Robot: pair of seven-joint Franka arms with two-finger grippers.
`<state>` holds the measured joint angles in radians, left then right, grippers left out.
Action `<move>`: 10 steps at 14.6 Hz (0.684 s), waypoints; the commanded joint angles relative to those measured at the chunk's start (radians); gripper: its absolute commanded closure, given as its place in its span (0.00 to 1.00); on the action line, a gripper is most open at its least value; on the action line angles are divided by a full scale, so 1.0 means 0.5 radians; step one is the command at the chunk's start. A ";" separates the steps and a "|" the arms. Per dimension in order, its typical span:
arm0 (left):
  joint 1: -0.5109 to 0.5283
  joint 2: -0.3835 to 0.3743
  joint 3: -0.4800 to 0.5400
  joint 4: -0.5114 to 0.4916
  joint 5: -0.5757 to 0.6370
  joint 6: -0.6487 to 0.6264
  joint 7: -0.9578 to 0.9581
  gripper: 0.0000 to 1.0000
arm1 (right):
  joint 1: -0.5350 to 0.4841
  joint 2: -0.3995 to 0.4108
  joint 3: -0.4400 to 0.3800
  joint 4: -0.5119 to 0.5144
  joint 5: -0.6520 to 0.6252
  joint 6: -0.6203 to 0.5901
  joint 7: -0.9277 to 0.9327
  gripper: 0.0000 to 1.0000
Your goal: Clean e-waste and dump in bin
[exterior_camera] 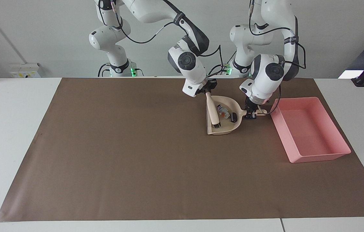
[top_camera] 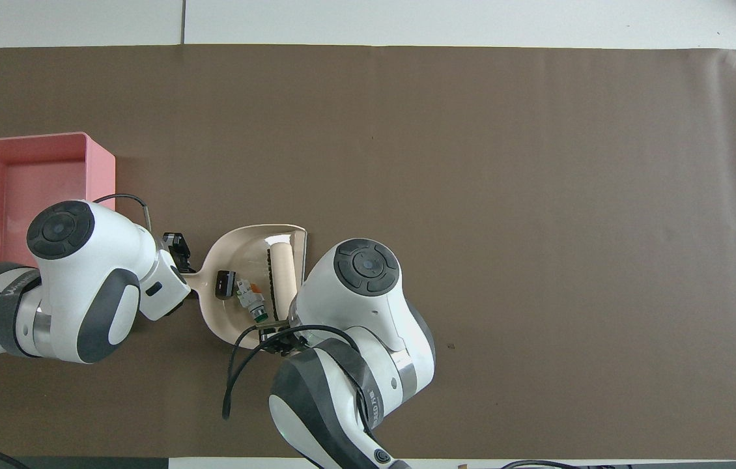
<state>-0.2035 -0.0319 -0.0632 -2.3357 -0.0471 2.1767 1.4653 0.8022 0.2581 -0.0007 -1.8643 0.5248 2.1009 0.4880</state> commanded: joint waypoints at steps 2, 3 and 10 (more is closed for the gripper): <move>-0.007 -0.053 -0.005 -0.056 -0.087 0.031 0.048 1.00 | -0.168 -0.322 -0.002 -0.011 -0.175 -0.182 0.340 1.00; -0.004 -0.053 -0.008 -0.047 -0.126 0.019 0.054 1.00 | -0.229 -0.393 -0.005 -0.008 -0.190 -0.268 0.343 1.00; 0.133 -0.053 0.022 0.443 -0.259 -0.420 0.116 1.00 | -0.892 -0.737 -0.011 0.068 -0.697 -0.894 0.065 1.00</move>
<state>-0.1856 -0.0458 -0.0588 -2.2090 -0.1549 2.0642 1.4933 0.4331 -0.0865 -0.0185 -1.8422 0.2051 1.7081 0.5959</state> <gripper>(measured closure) 0.678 0.749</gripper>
